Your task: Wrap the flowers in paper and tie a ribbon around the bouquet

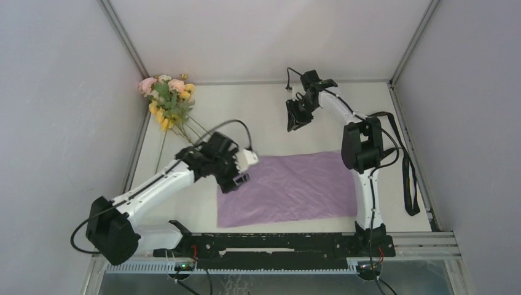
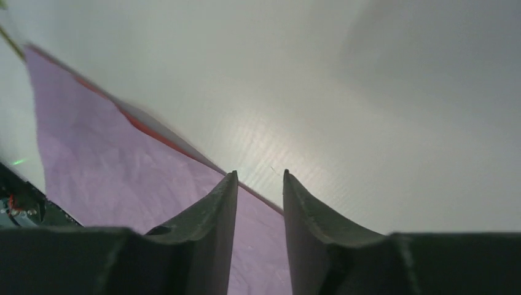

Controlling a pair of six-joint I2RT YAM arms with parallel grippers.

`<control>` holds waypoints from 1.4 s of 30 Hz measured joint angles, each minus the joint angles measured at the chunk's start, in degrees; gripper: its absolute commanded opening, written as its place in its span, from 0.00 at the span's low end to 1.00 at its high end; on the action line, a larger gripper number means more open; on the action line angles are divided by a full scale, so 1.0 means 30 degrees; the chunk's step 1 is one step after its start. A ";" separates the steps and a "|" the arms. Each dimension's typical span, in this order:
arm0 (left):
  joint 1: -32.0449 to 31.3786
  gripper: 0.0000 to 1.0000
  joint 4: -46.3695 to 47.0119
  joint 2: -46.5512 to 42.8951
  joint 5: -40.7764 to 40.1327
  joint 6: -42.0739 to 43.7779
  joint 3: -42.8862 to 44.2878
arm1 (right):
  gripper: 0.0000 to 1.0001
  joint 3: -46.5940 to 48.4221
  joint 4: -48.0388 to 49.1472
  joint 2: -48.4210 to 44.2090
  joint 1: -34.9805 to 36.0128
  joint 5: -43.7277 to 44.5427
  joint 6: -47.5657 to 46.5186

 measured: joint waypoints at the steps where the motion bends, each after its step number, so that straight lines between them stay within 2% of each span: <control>1: -0.1537 0.73 -0.0022 0.0408 -0.0255 0.0248 0.0000 | 0.47 0.0401 0.0073 -0.0015 -0.0058 -0.0648 -0.0175; 4: -0.5253 0.74 -0.0022 0.1756 -0.0903 0.1071 -0.0044 | 0.54 0.1406 0.0146 0.0051 -0.0087 -0.2127 -0.0605; 7: -0.7606 0.76 0.0117 0.2171 -0.1253 0.1960 -0.0597 | 0.63 0.2098 0.0277 0.0299 0.0219 -0.3439 -0.1166; 10: -0.9508 0.77 0.0648 0.1872 -0.1610 0.3067 -0.2091 | 0.65 0.2397 0.0313 0.0918 0.1144 -0.4554 -0.1902; 13: -1.0666 0.78 0.1005 0.1668 -0.1953 0.3956 -0.3599 | 0.66 0.2514 0.0160 0.1880 0.2339 -0.5217 -0.2579; 19: -1.0805 0.76 0.2681 0.1763 -0.4007 0.5064 -0.5034 | 0.65 0.2535 -0.0903 0.3708 0.4000 -0.6069 -0.3694; 22: -1.0805 0.75 0.3708 0.2040 -0.5151 0.5413 -0.5493 | 0.56 0.2535 -0.1457 0.4044 0.4371 -0.6222 -0.3993; 24: -1.0797 0.74 0.4167 0.2084 -0.5778 0.5574 -0.5552 | 0.33 0.2543 -0.1625 0.4044 0.4444 -0.6207 -0.4248; 26: -1.0732 0.74 0.4619 0.2149 -0.6302 0.5734 -0.5617 | 0.14 0.2543 -0.1778 0.4073 0.4466 -0.6207 -0.4524; 28: -1.0542 0.74 0.5013 0.2157 -0.6747 0.5909 -0.5719 | 0.03 0.2543 -0.1945 0.4095 0.4459 -0.6237 -0.4699; 30: -1.0156 0.74 0.5450 0.2142 -0.7096 0.6069 -0.5843 | 0.00 0.2543 -0.2164 0.4095 0.4386 -0.6528 -0.4772; 37: -0.7526 0.74 0.5763 0.1552 -0.7519 0.6441 -0.6105 | 0.00 0.2368 -0.2375 0.3912 0.3621 -0.8663 -0.4379; 42: -0.5435 0.78 0.4670 -0.0838 -0.6659 0.6288 -0.5391 | 0.00 -0.0903 0.0248 0.1035 0.1778 -0.9930 -0.1311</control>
